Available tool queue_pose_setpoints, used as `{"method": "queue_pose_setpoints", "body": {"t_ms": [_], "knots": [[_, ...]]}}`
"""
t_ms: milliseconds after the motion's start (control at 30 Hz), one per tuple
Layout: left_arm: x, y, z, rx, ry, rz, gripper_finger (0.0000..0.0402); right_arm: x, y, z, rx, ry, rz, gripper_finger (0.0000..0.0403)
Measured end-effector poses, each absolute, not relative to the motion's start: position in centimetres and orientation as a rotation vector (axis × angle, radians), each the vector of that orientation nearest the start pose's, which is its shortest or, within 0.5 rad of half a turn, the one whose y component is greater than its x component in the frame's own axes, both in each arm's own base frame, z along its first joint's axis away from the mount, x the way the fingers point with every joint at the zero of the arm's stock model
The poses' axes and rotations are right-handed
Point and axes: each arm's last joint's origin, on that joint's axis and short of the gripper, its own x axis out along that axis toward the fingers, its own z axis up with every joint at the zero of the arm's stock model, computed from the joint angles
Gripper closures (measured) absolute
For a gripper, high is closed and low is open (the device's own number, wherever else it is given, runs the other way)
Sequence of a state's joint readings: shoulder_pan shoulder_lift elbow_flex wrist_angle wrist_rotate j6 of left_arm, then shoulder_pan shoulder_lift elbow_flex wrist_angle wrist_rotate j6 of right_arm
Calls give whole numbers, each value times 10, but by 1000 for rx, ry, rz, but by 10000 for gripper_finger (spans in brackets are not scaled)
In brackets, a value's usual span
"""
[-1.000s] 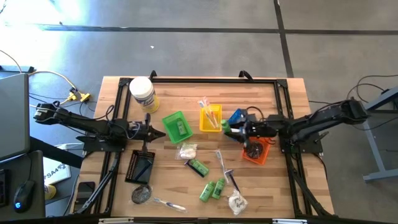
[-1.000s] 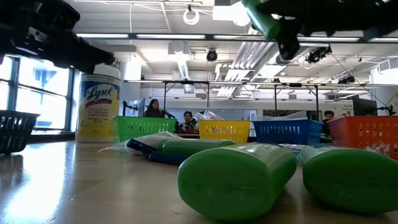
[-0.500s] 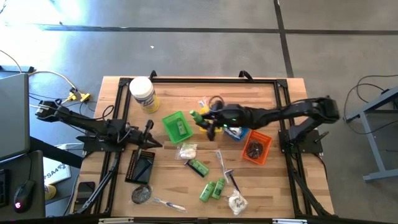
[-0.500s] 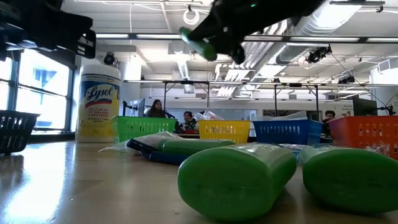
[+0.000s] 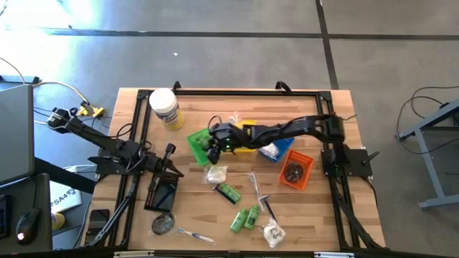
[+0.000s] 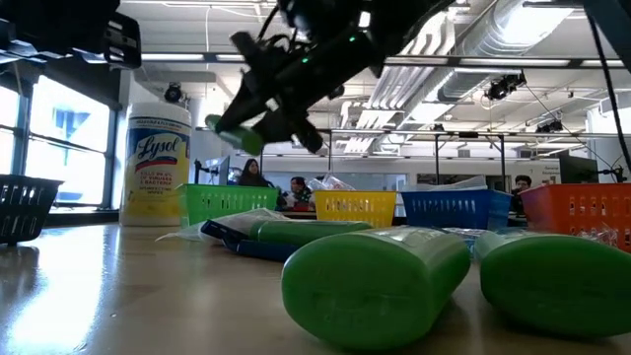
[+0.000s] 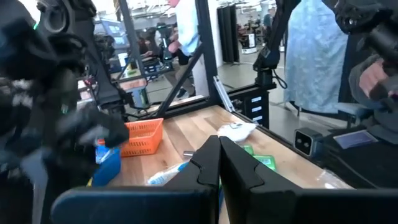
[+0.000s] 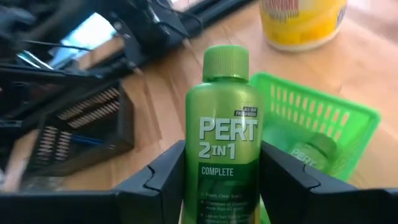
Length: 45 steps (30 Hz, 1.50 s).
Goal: Pick & Place Travel size toiletries
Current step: Put the shampoo into the green bin, then put the left razor into the black bin
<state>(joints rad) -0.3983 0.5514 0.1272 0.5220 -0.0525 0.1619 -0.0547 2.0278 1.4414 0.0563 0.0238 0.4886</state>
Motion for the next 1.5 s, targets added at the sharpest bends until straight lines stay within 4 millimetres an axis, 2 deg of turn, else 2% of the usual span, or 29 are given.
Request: {"method": "queue_pose_setpoints", "body": {"t_ms": [233,500,933,1233,1500], "knots": [[129,-52,205,138,-119,-300,401,480,-31,177,541,552,-247,240],[129,-52,204,140,-104,-302,401,483,-38,159,566,586,-297,240],[129,-52,202,143,-89,-303,401,484,-37,161,539,589,-213,239],[130,-52,200,147,-71,-305,401,484,-38,162,539,584,-219,181],[130,-52,200,148,-67,-305,401,485,-38,164,522,562,-198,173]]}}
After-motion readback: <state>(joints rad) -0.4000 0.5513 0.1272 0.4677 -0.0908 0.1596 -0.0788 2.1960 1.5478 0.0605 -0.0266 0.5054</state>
